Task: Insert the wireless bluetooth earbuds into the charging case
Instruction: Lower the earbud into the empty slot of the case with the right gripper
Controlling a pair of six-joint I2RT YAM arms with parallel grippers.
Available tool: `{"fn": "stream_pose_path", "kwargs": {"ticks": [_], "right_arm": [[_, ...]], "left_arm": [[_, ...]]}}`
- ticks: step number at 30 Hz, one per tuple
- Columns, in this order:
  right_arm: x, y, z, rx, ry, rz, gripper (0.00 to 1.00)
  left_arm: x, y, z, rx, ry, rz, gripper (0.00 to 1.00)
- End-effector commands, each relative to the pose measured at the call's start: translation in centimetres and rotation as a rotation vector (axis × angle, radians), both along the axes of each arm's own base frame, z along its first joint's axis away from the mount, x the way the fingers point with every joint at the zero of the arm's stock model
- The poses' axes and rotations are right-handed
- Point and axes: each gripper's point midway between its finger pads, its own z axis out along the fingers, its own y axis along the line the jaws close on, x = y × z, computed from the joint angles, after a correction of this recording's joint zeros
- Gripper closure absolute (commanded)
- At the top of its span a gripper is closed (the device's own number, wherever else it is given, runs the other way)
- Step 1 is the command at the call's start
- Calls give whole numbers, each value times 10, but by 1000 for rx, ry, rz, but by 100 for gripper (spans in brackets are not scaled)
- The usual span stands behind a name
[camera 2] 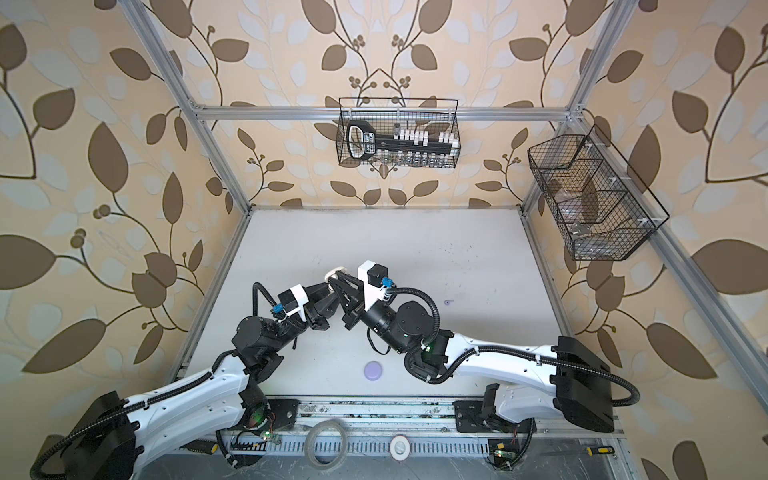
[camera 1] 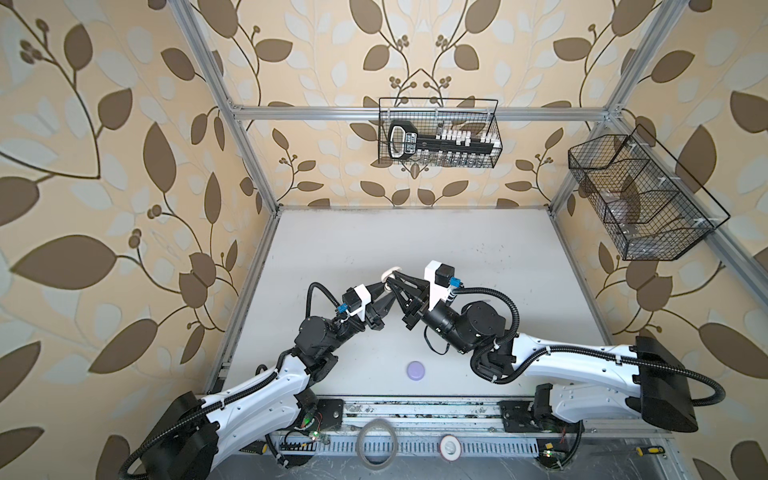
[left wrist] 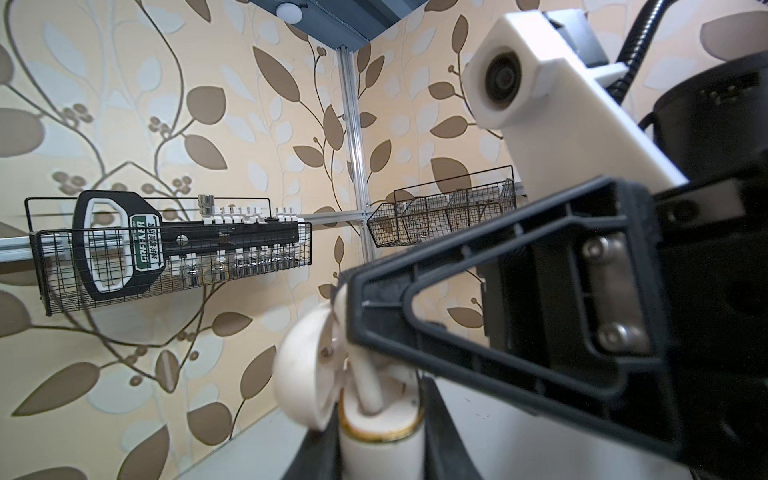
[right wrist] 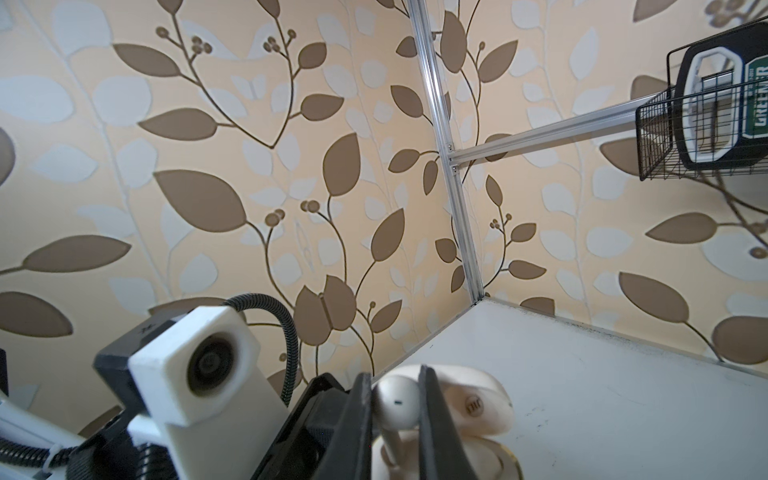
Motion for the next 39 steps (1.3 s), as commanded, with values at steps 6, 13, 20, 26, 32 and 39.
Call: {"fn": "stream_pose_path", "kwargs": {"ticks": [6,13,20,26,32,39], "right_arm": [[0,7,10,42,-5,8,98],[1,7,-5,11,13,-10,98],[-2,2,-23,-24,34,-26,98],[-3,-1,-31,-32,50,-24,98],[-5,-2,-43,-33,81,-29,98],[-8,-8,-50,-46,86,-49,88]], "left_arm": [[-10,7,26,-72,-53,-7,100],[-11,11,29,-80,-53,4,100],[-13,11,31,-72,-66,3,100],[-15,9,34,-68,-72,-8,100],[-18,9,36,-65,-92,-15,100],[-21,9,38,-51,-109,-21,100]]}}
